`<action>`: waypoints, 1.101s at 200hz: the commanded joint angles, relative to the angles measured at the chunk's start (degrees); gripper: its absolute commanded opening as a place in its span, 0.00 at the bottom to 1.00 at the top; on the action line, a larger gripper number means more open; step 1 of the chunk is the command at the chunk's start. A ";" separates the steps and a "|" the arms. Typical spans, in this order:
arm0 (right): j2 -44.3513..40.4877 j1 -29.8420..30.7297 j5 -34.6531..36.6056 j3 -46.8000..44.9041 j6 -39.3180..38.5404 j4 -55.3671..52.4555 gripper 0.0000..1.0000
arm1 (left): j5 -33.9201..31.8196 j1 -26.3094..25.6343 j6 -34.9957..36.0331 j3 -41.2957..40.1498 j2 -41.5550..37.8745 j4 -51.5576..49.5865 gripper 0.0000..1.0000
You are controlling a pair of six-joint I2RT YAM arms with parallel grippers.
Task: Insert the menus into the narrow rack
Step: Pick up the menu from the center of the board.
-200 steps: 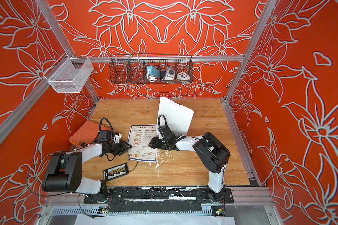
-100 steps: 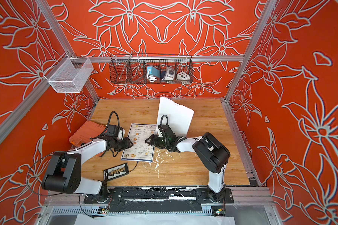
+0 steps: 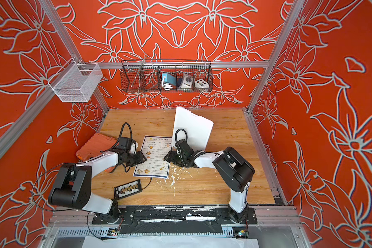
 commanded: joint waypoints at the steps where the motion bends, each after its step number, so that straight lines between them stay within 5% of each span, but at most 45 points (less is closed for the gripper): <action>1: 3.38 0.45 -2.11 0.89 4.07 6.05 0.69 | -0.05 -0.42 1.00 -1.71 2.42 -1.49 0.49; 82: 6.26 0.85 -5.42 2.06 7.82 20.29 0.51 | 0.56 -0.30 -4.89 -5.57 -0.13 1.01 0.47; 130: 4.17 0.97 -6.06 0.58 7.00 20.90 0.50 | -3.11 -0.08 -3.50 -4.63 -1.47 -0.79 0.46; 173: 6.89 1.23 -6.91 5.02 5.10 12.51 0.31 | -2.06 -0.06 -3.45 -5.05 -1.69 -0.62 0.46; 202: 7.23 1.60 -7.22 6.20 4.08 10.90 0.01 | -3.24 -0.04 -3.61 -4.59 -3.81 -1.19 0.47; 220: 6.37 1.91 -7.37 7.50 2.14 9.14 0.00 | -4.42 0.50 -3.88 -4.17 -6.90 -1.84 0.50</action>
